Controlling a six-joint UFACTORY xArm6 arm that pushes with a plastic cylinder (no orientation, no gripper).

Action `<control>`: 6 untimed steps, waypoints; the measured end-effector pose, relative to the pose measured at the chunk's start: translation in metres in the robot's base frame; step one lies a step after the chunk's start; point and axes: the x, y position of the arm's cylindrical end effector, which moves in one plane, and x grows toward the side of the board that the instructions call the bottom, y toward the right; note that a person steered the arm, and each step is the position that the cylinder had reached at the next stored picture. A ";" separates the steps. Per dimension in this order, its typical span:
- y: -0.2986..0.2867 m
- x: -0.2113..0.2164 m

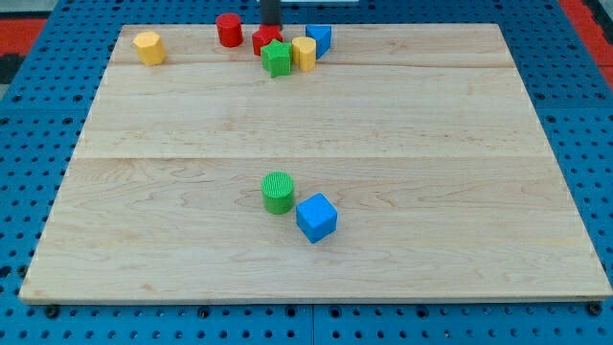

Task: Move the red circle towards the yellow hexagon

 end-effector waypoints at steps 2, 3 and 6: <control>-0.028 0.002; -0.043 0.057; -0.032 0.001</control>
